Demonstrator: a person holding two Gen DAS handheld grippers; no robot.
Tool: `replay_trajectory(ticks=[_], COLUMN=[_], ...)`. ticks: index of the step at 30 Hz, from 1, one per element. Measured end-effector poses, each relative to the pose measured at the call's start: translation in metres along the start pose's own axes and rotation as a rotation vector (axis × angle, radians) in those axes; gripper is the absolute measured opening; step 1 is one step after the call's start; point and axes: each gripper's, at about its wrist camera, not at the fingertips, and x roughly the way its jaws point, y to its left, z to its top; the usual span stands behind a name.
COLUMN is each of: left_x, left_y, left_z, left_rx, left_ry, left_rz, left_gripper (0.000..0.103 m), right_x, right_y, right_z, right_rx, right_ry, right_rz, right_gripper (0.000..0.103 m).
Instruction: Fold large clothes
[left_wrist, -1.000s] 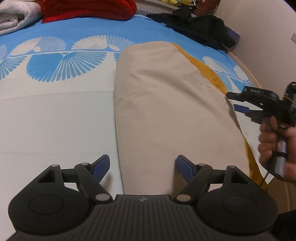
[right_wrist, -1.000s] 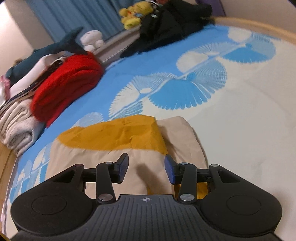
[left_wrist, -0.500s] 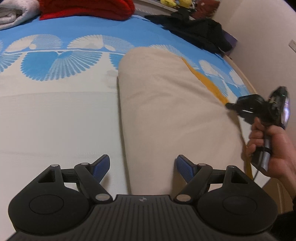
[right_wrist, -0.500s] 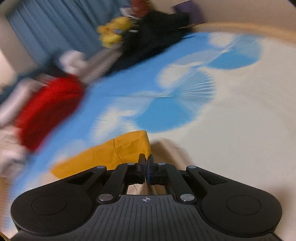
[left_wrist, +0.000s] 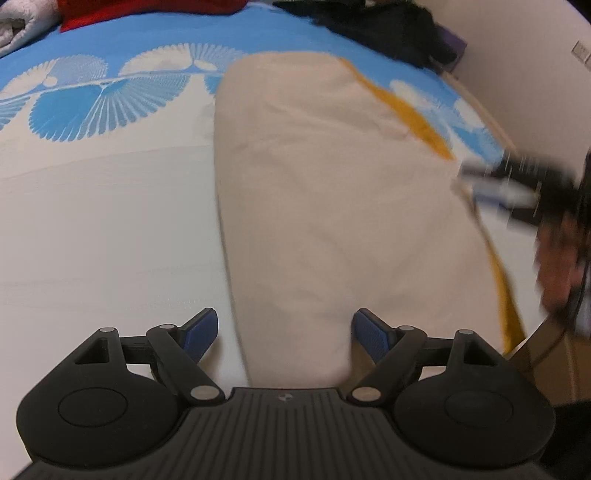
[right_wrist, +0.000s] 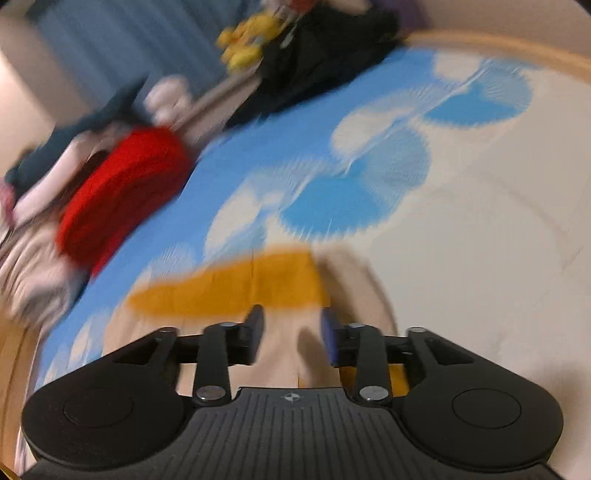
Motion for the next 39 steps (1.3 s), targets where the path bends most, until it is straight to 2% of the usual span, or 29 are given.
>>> replay_trajectory(ticks=[1,3,5,7,11,13,18,25,35,38,39], left_x=[-0.002,-0.006,-0.007,-0.002,0.017,0.03,0.054,0.08,0.111,0.111,0.11], left_y=[-0.001,0.001,0.007,0.015,0.029,0.038,0.052,0.052,0.053,0.05,0.048], left_z=[0.001,0.005,0.012,0.019,0.037,0.046,0.062,0.078,0.091,0.098,0.1], left_rx=[-0.012,-0.051,-0.105,-0.159,-0.224,-0.254,-0.334,-0.336,-0.356,-0.329,-0.308], left_ry=[-0.015,-0.051,-0.074,-0.07,-0.039,-0.026,-0.013,-0.009,-0.002,-0.024,-0.039], left_rz=[-0.007,-0.025,-0.029,-0.04,-0.063,-0.079,-0.137,-0.142,-0.185,-0.175,-0.167], left_gripper=[0.085,0.085,0.086,0.086,0.086,0.09,0.093,0.098,0.102,0.097,0.09], right_x=[0.001,0.007,0.009,0.008,0.006,0.006,0.019,0.024,0.024,0.023,0.023], right_y=[-0.004,-0.008,-0.011,-0.018,-0.036,-0.045,-0.048,-0.046,-0.041,-0.037,-0.034], right_z=[-0.008,-0.022,-0.036,-0.038,-0.028,-0.03,-0.031,-0.031,-0.036,-0.036,-0.037], right_rx=[-0.02,-0.082,-0.179,-0.195,-0.106,-0.061,-0.03,-0.039,-0.067,-0.084,-0.095], right_ry=[0.063,0.177,0.236,0.236,0.21,0.22,0.27,0.282,0.267,0.252,0.244], right_rz=[0.008,-0.018,-0.077,-0.118,-0.182,-0.171,-0.077,-0.055,-0.067,-0.077,-0.082], right_gripper=[0.053,0.055,0.063,0.067,0.067,0.067,0.067,0.068,0.069,0.065,0.063])
